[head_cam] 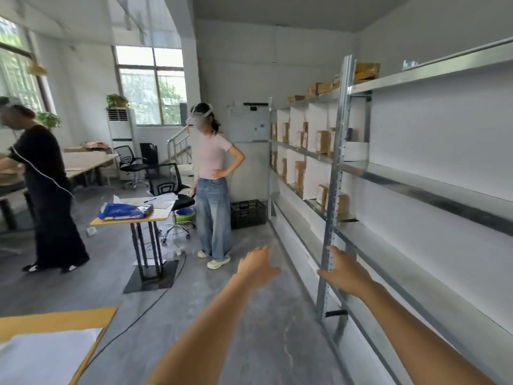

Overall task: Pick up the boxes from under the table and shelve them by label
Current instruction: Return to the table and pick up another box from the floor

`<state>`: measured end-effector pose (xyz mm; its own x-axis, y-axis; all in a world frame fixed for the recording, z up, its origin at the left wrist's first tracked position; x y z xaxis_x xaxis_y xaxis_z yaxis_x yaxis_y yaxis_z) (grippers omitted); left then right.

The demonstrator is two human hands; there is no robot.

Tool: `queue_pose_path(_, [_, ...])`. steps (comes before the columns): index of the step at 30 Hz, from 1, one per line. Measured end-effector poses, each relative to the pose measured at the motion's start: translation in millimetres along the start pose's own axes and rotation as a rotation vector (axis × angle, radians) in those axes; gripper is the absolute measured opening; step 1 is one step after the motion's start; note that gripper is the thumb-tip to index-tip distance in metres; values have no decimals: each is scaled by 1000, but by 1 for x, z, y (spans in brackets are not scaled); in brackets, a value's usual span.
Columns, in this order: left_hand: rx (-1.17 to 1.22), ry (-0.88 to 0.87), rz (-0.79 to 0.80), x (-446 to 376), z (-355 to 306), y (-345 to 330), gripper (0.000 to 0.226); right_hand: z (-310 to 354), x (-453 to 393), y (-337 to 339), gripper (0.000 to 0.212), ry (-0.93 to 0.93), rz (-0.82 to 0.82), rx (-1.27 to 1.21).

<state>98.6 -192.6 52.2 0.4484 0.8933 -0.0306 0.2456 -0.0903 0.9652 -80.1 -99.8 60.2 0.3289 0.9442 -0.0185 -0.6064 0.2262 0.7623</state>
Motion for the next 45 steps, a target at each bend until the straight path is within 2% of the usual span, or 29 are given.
queue_pose_path(5, [24, 174, -80, -53, 88, 22, 67, 67, -102, -52, 77, 141, 98, 14])
queue_pose_path(9, [51, 278, -107, -92, 158, 27, 55, 107, -170, -107, 76, 227, 178, 33])
queue_pose_path(14, [67, 339, -139, -156, 249, 38, 55, 149, -264, -168, 73, 261, 204, -33])
queue_pose_path(20, [94, 404, -168, -231, 357, 56, 64, 225, -367, -242, 73, 293, 253, -90])
queue_pose_path(35, [157, 716, -176, -319, 571, 60, 55, 366, -536, -410, 72, 460, 480, -40])
queue_pose_path(40, [136, 821, -267, -355, 629, 76, 67, 425, -592, -461, 75, 575, 564, -45])
queue_pose_path(45, [116, 928, -280, -393, 683, 95, 68, 493, -653, -496, 67, 685, 581, -24])
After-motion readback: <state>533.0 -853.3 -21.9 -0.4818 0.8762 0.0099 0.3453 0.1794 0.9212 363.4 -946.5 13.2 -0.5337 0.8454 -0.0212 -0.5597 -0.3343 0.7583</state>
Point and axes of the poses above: each hand's wrist, its own x-axis away from the middle knuckle, its own y-axis out of the back of the hand, z = x × y, the point moved 9 cm from there along -x, towards the middle knuckle, and after that the axes turned 12 degrees about -x, right-handed, at the moved point
